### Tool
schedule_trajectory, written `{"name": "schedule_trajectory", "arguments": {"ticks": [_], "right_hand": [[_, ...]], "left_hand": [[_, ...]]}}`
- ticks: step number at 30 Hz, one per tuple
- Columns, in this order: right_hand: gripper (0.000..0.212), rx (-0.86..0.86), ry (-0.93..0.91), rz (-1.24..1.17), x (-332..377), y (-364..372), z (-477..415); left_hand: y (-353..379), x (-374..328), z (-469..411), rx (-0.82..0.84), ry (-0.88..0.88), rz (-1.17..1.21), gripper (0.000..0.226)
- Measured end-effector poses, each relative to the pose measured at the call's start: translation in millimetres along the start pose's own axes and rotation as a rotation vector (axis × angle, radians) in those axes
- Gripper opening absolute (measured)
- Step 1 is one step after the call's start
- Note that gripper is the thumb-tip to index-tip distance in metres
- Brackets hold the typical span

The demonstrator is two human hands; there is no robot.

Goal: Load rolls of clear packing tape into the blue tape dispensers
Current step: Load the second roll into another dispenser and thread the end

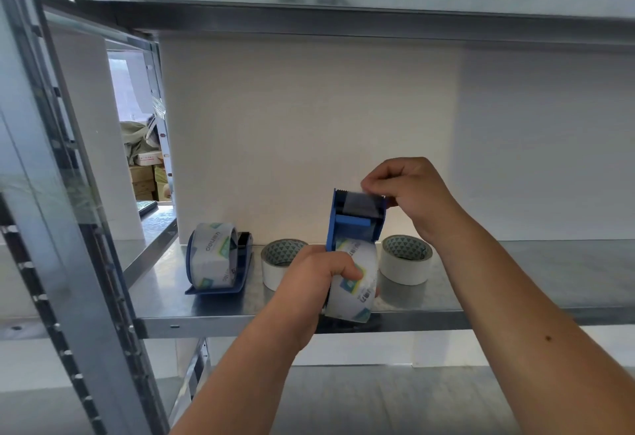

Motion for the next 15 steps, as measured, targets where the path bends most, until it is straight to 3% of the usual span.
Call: {"name": "schedule_trajectory", "arguments": {"ticks": [11, 15], "right_hand": [[0.005, -0.135, 0.143, -0.017, 18, -7, -46], [0.005, -0.13, 0.18, -0.016, 18, -1, -57]], "left_hand": [[9, -2, 7, 0.055, 0.017, -0.11, 0.09], [11, -9, 9, 0.059, 0.028, -0.084, 0.07]]}}
Point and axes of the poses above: each hand's wrist, its own z-axis away from the middle knuckle, its own y-axis out of the palm, x = y × z, the point moved 2 cm from there along -z, towards the middle knuckle, and after that the axes turned 11 degrees about z, right-handed, at the moved point
